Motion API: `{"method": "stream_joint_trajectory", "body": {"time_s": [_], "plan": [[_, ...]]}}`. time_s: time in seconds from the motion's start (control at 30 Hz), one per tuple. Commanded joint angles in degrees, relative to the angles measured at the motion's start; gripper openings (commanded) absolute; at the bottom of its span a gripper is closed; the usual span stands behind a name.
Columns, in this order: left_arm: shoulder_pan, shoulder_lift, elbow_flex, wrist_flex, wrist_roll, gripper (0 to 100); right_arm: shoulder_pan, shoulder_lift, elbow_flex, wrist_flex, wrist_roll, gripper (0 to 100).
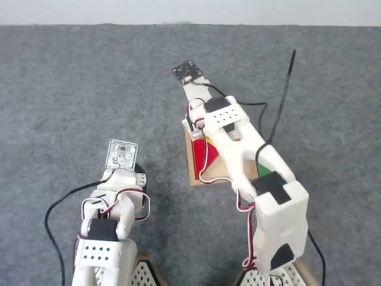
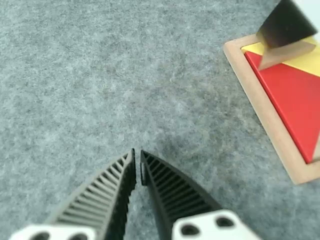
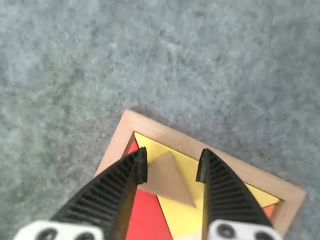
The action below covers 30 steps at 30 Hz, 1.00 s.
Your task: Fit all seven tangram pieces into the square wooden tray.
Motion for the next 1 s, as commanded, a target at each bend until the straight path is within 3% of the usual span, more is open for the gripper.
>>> {"method": "stream_joint_trajectory", "body": {"time_s": [0.0, 0.43, 0.97], "plan": [[-0.3, -0.7, -0.5, 0.4, 0.4, 2, -0.5, -0.5, -3.2, -1.1, -0.6, 17.7], [-0.3, -0.7, -0.5, 0.4, 0.4, 2, -0.5, -0.7, -2.5, 7.5, 2.0, 17.7], [-0.3, -0.7, -0.5, 0.4, 0.4, 2, -0.4, -17.6, 13.5, 3.0, 8.1, 17.7]]}}
